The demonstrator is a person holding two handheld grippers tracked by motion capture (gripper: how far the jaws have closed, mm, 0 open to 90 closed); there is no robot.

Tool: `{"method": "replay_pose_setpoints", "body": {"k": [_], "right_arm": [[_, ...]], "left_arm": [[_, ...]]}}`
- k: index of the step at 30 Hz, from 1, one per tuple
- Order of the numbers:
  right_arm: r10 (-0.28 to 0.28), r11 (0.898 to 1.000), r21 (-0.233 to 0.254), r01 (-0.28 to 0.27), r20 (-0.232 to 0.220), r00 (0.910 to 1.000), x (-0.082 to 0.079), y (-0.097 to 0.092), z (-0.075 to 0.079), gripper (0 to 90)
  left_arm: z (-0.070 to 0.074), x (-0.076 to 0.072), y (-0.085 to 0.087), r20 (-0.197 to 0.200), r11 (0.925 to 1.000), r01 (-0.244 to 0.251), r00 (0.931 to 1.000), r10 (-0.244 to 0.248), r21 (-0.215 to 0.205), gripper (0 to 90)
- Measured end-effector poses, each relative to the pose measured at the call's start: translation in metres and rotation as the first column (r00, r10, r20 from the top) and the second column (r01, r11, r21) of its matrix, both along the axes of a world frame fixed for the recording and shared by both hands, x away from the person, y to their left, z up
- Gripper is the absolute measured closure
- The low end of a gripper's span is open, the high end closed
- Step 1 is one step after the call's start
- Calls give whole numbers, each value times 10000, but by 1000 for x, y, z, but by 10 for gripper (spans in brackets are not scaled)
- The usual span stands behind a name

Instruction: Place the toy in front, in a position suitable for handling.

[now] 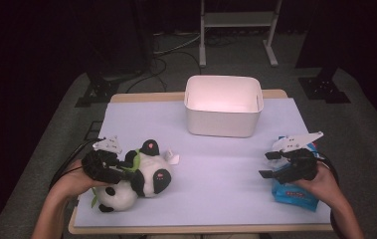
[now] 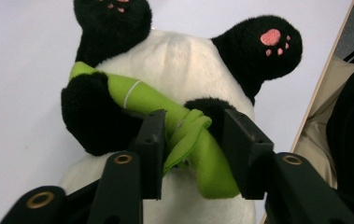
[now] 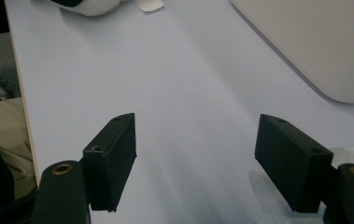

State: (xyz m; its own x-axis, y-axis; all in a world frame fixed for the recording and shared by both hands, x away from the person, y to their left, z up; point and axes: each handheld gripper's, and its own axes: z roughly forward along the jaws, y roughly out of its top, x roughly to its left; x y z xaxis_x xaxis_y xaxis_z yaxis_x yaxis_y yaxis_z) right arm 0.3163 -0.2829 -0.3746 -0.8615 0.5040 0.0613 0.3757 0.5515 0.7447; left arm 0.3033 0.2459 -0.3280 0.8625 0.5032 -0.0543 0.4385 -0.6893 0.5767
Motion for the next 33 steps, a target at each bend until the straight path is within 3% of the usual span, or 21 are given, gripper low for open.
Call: {"method": "replay_pose_setpoints", "body": {"k": [8, 33], "right_arm": [[9, 10000, -18, -9, 8, 10000, 0, 0, 0, 281], [-277, 9996, 58, 278, -207, 9994, 5, -9, -7, 281]], "left_arm": [[-2, 1, 4, 97, 10000, 39, 9999, -38, -9, 729], [17, 16, 2, 204, 9996, -199, 9996, 203, -197, 765]]}}
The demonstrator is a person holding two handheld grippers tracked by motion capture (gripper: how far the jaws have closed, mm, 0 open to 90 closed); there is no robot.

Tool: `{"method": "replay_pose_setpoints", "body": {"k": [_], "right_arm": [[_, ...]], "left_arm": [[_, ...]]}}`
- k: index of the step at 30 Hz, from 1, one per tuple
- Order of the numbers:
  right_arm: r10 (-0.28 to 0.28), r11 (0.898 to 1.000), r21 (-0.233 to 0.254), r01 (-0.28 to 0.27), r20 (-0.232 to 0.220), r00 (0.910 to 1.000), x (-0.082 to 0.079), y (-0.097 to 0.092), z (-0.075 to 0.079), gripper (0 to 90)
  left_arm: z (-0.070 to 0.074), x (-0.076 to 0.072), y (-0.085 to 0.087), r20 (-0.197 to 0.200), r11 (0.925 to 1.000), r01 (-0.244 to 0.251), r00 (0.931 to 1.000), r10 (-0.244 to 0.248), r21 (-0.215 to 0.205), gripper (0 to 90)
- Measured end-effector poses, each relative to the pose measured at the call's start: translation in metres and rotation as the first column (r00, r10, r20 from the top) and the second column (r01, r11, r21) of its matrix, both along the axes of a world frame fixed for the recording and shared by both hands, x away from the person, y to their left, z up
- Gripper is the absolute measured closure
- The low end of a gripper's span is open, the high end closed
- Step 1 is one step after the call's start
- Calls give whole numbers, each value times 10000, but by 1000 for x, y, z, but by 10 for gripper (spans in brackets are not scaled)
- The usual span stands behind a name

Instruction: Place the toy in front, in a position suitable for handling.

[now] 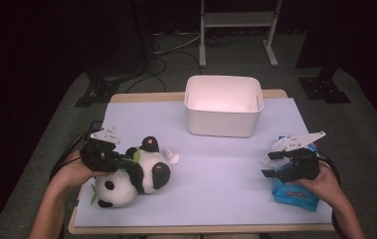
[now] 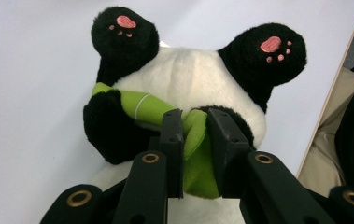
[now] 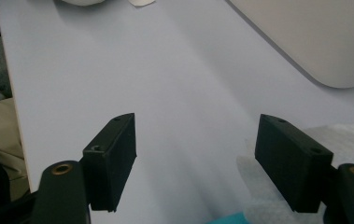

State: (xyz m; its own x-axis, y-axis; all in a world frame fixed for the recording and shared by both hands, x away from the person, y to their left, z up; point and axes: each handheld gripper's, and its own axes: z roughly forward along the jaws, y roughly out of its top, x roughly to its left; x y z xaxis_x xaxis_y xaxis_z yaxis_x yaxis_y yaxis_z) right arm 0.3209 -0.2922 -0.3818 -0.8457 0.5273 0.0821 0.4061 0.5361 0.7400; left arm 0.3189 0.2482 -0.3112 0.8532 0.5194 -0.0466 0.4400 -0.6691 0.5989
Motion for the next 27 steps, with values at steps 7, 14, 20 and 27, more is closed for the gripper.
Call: {"method": "replay_pose_setpoints", "body": {"k": [7, 14, 20, 27], "right_arm": [[-97, 9999, 96, 96, 22, 10000, -1, -4, 1, 278], [-206, 9997, 116, 205, 25, 9998, 1, -7, 1, 268], [-203, 9996, 182, 203, 6, 9998, 0, -10, 2, 268], [-170, 9997, 171, 170, -8, 9999, 0, -13, 2, 268]], "left_arm": [[7, 2, -7, -24, 9999, 161, 9999, -161, 17, 765], [14, 3, -27, 216, 9978, 651, 9976, -654, 134, 764], [15, 8, -47, 186, 9952, 966, 9951, -969, 154, 764], [19, 15, -73, 200, 9894, 1434, 9894, -1439, 233, 764]]}}
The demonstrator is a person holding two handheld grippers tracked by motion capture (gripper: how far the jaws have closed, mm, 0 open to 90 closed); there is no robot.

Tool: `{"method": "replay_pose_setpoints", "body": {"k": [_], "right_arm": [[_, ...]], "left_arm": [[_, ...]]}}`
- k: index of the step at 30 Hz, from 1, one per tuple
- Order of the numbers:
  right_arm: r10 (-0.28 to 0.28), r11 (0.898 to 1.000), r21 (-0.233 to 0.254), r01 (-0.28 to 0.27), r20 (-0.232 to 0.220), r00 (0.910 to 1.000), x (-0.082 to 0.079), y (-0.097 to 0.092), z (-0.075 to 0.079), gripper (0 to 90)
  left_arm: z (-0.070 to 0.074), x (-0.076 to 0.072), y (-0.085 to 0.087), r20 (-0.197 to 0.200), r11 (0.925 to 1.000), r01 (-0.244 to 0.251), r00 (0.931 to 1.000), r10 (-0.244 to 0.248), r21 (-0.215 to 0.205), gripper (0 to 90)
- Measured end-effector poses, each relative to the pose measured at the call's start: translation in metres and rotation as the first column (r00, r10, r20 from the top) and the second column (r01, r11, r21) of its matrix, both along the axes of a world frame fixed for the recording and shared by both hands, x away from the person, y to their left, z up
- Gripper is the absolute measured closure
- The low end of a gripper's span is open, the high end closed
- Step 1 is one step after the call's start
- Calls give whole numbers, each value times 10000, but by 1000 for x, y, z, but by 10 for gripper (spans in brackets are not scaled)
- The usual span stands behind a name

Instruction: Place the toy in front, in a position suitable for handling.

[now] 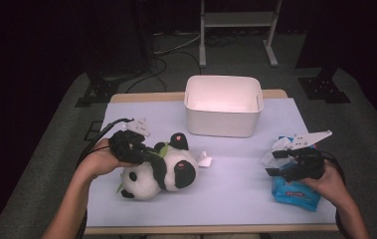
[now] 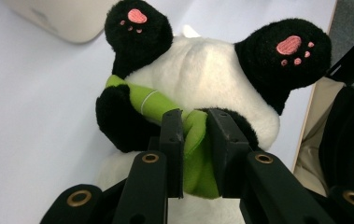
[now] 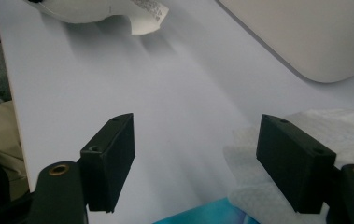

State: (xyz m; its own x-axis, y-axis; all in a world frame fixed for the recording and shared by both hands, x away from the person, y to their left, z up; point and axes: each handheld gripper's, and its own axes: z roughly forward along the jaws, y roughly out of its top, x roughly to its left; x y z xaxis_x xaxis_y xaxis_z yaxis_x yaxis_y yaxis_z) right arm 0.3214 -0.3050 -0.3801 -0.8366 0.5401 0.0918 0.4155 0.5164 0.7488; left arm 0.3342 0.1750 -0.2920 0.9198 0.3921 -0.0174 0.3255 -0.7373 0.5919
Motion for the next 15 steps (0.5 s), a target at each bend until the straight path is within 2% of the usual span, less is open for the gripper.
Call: {"method": "replay_pose_setpoints", "body": {"k": [6, 8, 12, 15], "right_arm": [[1, 10000, 16, -1, -41, 10000, 0, -3, 0, 268], [11, 10000, 53, -11, -99, 10000, -1, -4, 1, 268], [67, 10000, 48, -66, -103, 9999, -2, -6, 2, 268], [79, 10000, 62, -78, -159, 9998, -2, -8, 2, 268]], "left_arm": [[3, 4, -25, 81, 9989, 468, 9989, -468, 27, 763], [4, 5, -34, 80, 9974, 703, 9975, -705, 152, 763], [3, 9, -55, 12, 9944, 1052, 9944, -1053, 45, 762], [2, 11, -67, 33, 9921, 1249, 9922, -1249, 119, 762]]}}
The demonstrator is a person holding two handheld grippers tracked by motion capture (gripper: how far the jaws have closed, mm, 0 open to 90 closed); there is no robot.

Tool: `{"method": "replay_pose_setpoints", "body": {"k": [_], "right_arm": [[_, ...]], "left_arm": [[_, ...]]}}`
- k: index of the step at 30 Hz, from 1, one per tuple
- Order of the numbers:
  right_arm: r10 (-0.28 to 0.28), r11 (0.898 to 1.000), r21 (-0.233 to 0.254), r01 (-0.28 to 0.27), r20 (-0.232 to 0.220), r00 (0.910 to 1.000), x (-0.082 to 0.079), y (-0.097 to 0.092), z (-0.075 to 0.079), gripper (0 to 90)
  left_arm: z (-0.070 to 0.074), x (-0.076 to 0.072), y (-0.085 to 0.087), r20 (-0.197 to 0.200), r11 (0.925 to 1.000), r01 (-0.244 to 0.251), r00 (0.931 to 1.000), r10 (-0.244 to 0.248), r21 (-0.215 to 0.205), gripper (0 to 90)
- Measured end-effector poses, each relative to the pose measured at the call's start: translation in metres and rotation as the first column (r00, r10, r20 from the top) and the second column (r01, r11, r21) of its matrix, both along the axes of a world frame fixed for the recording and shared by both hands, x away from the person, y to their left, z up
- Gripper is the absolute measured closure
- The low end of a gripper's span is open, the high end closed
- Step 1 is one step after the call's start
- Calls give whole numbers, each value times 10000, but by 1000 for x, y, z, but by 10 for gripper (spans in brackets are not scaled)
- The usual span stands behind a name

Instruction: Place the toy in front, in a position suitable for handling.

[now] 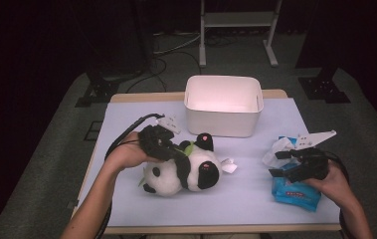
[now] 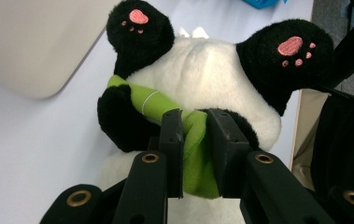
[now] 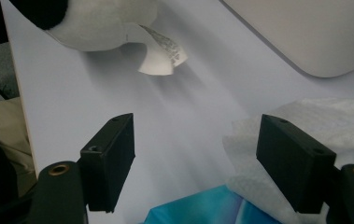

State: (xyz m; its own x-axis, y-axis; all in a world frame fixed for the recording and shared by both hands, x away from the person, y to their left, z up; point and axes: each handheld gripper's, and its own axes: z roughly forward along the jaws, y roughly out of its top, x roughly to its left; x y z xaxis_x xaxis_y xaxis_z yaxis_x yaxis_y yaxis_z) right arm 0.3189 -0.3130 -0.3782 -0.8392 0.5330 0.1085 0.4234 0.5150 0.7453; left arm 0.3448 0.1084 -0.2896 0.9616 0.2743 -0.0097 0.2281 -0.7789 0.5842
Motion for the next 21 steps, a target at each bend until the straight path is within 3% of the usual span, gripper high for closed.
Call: {"method": "replay_pose_setpoints", "body": {"k": [13, 21], "right_arm": [[59, 9998, 170, -57, -143, 9999, -3, -11, 1, 268], [-100, 9997, 219, 105, -230, 9997, -4, -16, 0, 268]], "left_arm": [[-7, 12, -51, -173, 9981, 619, 9979, -618, 63, 762], [-15, 16, -69, -471, 9960, 892, 9949, -895, -77, 759]]}}
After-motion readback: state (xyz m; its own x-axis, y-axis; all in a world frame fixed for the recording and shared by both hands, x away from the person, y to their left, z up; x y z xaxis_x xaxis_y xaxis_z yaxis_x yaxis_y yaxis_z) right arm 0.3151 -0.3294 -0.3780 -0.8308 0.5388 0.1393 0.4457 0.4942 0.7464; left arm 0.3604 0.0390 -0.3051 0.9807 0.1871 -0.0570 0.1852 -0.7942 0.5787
